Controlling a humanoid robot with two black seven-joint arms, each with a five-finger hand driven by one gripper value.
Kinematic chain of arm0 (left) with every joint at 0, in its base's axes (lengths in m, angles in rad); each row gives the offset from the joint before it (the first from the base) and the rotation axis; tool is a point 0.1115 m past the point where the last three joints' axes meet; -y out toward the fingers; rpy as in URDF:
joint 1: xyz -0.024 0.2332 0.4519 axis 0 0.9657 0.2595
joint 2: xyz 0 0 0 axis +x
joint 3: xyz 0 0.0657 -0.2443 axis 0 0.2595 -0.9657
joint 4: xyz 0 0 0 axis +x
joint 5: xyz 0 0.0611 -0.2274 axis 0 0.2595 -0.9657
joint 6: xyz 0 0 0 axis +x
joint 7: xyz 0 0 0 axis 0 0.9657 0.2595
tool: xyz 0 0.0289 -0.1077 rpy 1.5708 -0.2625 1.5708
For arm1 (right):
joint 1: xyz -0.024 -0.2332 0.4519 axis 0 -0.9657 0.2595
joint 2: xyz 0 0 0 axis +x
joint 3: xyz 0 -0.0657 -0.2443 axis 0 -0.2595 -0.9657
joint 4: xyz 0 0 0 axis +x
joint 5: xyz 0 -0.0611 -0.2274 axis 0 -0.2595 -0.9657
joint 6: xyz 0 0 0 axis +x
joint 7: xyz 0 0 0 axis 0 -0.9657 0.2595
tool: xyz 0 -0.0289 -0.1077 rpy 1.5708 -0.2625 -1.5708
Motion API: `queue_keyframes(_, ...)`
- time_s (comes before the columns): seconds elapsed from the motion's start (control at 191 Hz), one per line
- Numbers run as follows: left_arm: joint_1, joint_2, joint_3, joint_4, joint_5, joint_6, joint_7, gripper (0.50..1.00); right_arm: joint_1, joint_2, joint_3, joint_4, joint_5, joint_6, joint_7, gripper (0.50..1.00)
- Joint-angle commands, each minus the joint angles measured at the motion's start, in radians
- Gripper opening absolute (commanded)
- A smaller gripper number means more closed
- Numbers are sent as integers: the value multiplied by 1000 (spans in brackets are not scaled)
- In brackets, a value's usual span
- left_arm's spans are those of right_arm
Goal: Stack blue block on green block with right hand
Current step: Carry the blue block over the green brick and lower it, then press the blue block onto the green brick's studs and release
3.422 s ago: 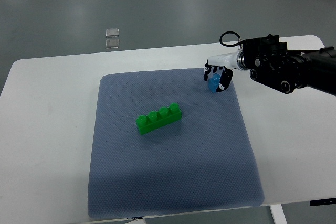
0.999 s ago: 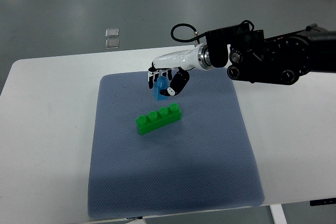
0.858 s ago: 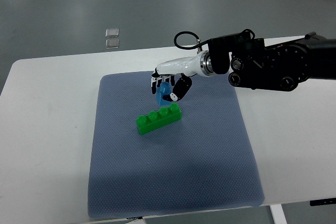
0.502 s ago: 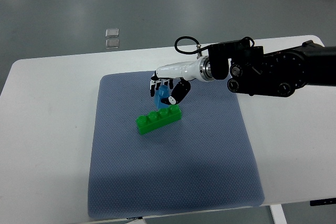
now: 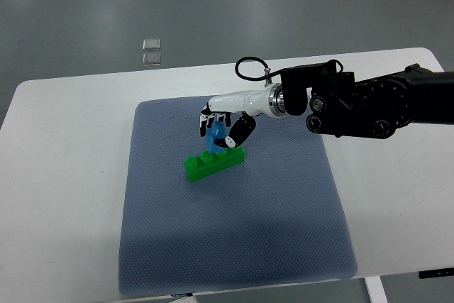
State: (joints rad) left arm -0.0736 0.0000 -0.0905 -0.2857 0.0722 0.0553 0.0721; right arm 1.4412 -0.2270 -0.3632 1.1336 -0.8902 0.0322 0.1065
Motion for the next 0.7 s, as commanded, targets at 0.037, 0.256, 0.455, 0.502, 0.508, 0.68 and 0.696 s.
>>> queue_keyframes(0.037, 0, 0, 0, 0, 0, 0, 0, 1000, -12, -2, 0, -5, -13, 0, 1, 594)
queue_keyframes(0.256, 0, 0, 0, 0, 0, 0, 0, 1000, -21, 0, 0, -25, -44, 0, 16, 594)
queue_keyframes(0.455, 0, 0, 0, 0, 0, 0, 0, 1000, -30, -3, -2, -26, -62, 0, 18, 594)
queue_keyframes(0.502, 0, 0, 0, 0, 0, 0, 0, 1000, -30, -3, -2, -26, -64, 0, 19, 594)
queue_keyframes(0.508, 0, 0, 0, 0, 0, 0, 0, 1000, -30, -3, -2, -26, -64, 0, 19, 594)
queue_keyframes(0.68, 0, 0, 0, 0, 0, 0, 0, 1000, -36, -2, -2, -26, -64, -1, 30, 594)
queue_keyframes(0.696, 0, 0, 0, 0, 0, 0, 0, 1000, -39, -2, -2, -29, -64, -1, 32, 594)
